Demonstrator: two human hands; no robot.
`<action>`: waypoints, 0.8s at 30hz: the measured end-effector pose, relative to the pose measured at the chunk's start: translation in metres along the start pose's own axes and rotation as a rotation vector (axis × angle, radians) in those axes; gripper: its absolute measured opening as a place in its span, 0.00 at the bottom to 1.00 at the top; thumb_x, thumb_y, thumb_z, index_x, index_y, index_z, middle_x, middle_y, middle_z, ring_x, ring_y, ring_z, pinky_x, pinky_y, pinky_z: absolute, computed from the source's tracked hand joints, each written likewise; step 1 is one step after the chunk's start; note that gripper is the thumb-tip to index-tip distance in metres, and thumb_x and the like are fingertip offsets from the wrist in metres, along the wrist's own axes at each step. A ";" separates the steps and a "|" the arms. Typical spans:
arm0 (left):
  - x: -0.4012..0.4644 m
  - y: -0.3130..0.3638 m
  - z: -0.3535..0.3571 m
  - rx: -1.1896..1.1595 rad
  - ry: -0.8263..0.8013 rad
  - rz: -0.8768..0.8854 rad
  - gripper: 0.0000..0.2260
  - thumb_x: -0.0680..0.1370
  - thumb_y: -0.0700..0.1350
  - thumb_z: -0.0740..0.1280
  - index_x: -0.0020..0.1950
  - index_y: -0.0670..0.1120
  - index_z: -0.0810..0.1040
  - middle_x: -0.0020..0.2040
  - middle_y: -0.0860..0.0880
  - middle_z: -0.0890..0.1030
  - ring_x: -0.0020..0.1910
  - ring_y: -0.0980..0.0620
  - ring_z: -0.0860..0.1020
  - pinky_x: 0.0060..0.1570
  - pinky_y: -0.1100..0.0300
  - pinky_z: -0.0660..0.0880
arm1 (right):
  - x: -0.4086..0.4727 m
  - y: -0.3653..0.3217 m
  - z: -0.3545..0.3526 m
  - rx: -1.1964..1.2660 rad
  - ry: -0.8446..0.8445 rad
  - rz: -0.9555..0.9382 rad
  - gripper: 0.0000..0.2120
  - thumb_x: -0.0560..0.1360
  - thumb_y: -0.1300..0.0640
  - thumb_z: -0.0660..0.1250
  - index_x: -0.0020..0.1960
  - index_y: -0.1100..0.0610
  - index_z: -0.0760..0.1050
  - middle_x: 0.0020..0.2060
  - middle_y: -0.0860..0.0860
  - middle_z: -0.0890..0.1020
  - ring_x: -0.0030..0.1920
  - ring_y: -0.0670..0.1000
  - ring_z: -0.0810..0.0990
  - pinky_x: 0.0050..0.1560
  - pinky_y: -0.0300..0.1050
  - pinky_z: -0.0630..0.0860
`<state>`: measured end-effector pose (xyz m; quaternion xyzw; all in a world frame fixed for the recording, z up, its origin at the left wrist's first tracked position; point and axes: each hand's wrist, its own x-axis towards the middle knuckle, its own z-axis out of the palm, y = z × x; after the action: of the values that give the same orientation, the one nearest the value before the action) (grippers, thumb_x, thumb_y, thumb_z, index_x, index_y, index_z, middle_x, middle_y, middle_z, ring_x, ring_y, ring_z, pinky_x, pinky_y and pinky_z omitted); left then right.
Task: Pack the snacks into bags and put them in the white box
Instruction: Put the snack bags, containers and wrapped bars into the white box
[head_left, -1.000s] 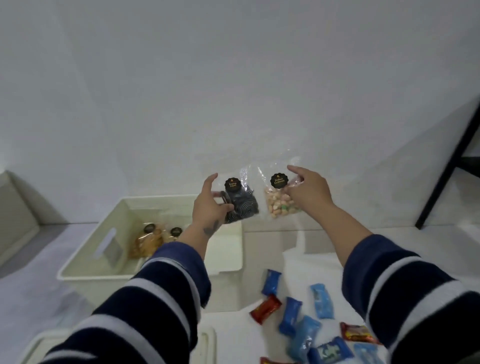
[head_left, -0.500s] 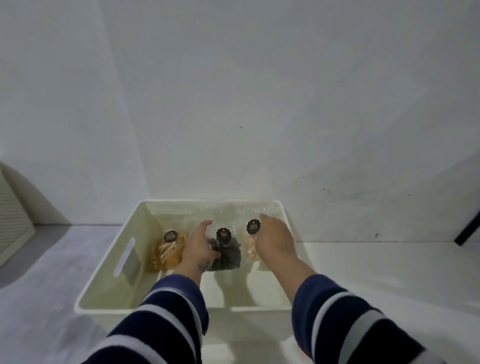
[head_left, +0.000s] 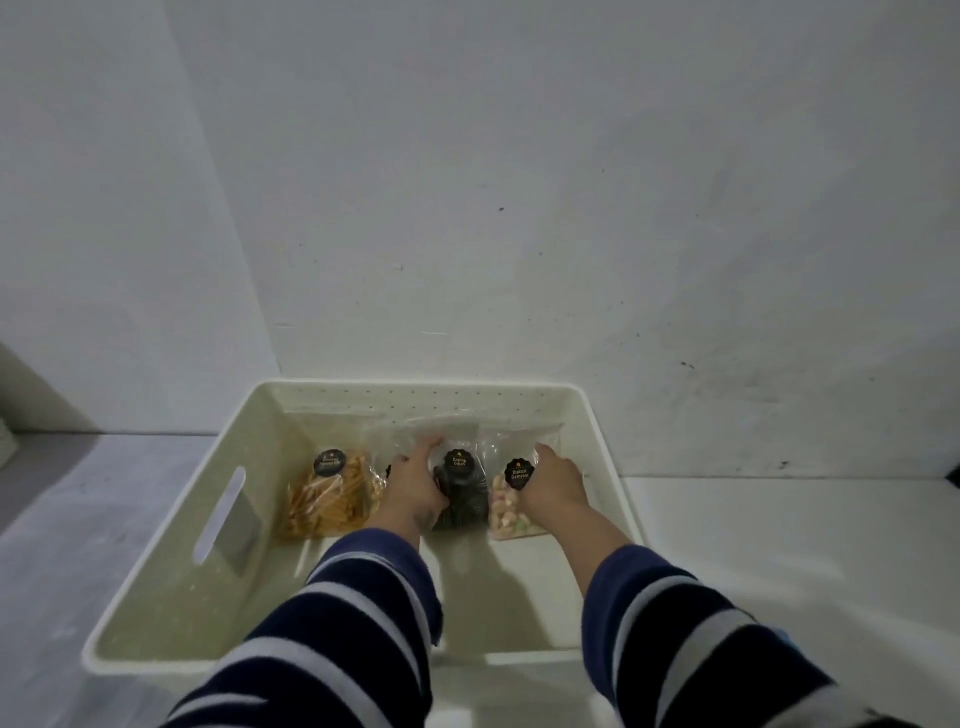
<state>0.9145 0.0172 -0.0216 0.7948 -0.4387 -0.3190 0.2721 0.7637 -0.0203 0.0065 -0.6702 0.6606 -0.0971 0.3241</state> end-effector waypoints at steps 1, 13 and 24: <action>-0.004 0.004 -0.004 0.031 -0.011 -0.019 0.37 0.72 0.29 0.67 0.75 0.56 0.61 0.70 0.38 0.65 0.66 0.37 0.69 0.65 0.43 0.71 | -0.002 -0.002 -0.004 0.001 -0.016 -0.002 0.28 0.77 0.66 0.60 0.75 0.55 0.58 0.67 0.58 0.71 0.64 0.57 0.73 0.57 0.46 0.74; -0.103 0.078 -0.024 0.296 -0.048 0.137 0.18 0.78 0.45 0.65 0.68 0.47 0.71 0.66 0.45 0.75 0.62 0.45 0.74 0.62 0.54 0.71 | -0.094 0.008 -0.101 0.007 -0.061 -0.369 0.20 0.77 0.60 0.65 0.69 0.52 0.70 0.65 0.54 0.75 0.58 0.50 0.76 0.49 0.32 0.69; -0.237 0.178 0.066 0.390 -0.122 0.350 0.18 0.79 0.46 0.64 0.68 0.48 0.71 0.66 0.46 0.75 0.64 0.47 0.74 0.64 0.56 0.70 | -0.199 0.165 -0.214 -0.075 -0.016 -0.262 0.16 0.78 0.55 0.65 0.66 0.53 0.73 0.62 0.53 0.76 0.62 0.51 0.74 0.54 0.37 0.66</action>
<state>0.6746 0.1306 0.1266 0.7234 -0.6384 -0.2239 0.1379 0.4865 0.1170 0.1378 -0.7631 0.5681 -0.1085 0.2884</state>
